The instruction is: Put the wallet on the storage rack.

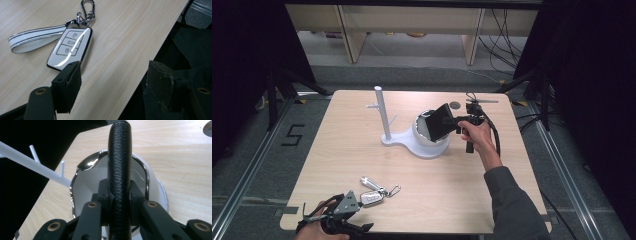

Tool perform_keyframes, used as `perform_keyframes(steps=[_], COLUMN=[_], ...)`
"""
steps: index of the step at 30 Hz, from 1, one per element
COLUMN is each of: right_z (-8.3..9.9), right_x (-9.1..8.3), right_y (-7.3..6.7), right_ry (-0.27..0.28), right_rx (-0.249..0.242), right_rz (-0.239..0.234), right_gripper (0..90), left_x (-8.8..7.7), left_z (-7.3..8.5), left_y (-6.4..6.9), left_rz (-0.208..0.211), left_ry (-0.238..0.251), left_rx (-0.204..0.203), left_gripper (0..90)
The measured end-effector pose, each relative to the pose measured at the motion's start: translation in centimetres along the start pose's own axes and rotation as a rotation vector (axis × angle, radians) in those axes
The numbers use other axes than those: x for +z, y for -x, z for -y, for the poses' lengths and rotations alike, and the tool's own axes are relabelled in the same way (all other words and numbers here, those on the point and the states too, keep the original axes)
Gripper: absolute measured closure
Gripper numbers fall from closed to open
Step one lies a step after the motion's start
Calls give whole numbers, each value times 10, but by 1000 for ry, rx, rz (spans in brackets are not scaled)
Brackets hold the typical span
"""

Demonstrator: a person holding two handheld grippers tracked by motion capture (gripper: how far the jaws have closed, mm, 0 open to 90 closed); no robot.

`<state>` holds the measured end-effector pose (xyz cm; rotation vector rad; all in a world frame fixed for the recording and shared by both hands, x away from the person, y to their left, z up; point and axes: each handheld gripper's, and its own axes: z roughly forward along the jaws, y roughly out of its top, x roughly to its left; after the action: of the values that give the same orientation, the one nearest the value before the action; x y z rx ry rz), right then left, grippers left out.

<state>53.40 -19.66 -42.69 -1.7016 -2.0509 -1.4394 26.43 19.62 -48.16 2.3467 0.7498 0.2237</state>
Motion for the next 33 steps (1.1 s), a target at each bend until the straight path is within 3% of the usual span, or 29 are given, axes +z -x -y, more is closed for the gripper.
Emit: perform_keyframes(steps=[1, 2, 4, 5, 8, 9, 11, 12, 15, 16, 18, 19, 20, 22, 25, 27, 28, 30, 31, 32, 33], right_z=[0, 1, 1, 1, 2, 3, 2, 2, 1, 1, -1, -1, -2, -4, -5, -5, -5, -5, -5, -6, -6], right_x=[0, 4, 5, 7, 11, 11, 14, 13, 13, 13, 11, 7, 7, 2, -5, -8, -10, -14, -17, -20, -20], right_y=[0, 3, 2, 3, 3, -1, 5, 4, 4, 3, 6, 1, 4, 6, 7, 9, 7, 9, 6, 8, 8], right_ry=[0, 17, 2, 14, 0, -23, 9, -1, 4, 4, 22, -4, 20, 30, 25, 31, 25, 32, 23, 46, 46], right_rx=[0, -47, -30, -68, -57, 2, -73, -62, -65, -44, -66, 8, -51, -62, -37, -60, -25, -58, -14, -52, -52], right_rz=[0, 5, -3, 5, 21, 15, 23, 26, 23, 6, 28, 23, 42, 38, 37, 41, 42, 51, 54, 67, 67], right_gripper=[768, 766, 766, 764, 760, 758, 753, 742, 718, 711, 685, 685, 684, 680, 641, 618, 614, 580, 549, 502, 502], left_x=[0, 1, 1, 1, 1, 2, 3, 2, 3, 3, 3, 2, 1, 2, 2, 1, 2, 1, 1, 1, 1], left_z=[1, 0, 0, 0, 0, 0, 1, 1, 1, 1, 1, 0, 0, 1, 1, 0, 0, 0, 0, 0, 0], left_y=[0, 0, 0, 0, 0, 0, 1, 0, 1, 1, 1, 0, 1, 0, 1, 0, 1, 1, 1, 1, 1], left_rz=[-4, -3, -3, -1, 7, 9, 4, 3, 1, 2, 0, -3, 9, -2, 3, 3, 4, 2, 6, 2, 2], left_ry=[-7, -14, -18, -22, -27, -26, -20, -24, -15, -19, -15, -15, -16, -14, -18, -25, -25, -23, -20, -21, -21], left_rx=[-7, 5, 15, 20, 27, 25, 8, 31, 6, 10, 4, 24, 11, 20, 10, 26, 12, 24, 26, 2, 2], left_gripper=[276, 274, 274, 274, 273, 273, 273, 273, 273, 273, 272, 272, 272, 272, 271, 272, 271, 271, 271, 271, 271])
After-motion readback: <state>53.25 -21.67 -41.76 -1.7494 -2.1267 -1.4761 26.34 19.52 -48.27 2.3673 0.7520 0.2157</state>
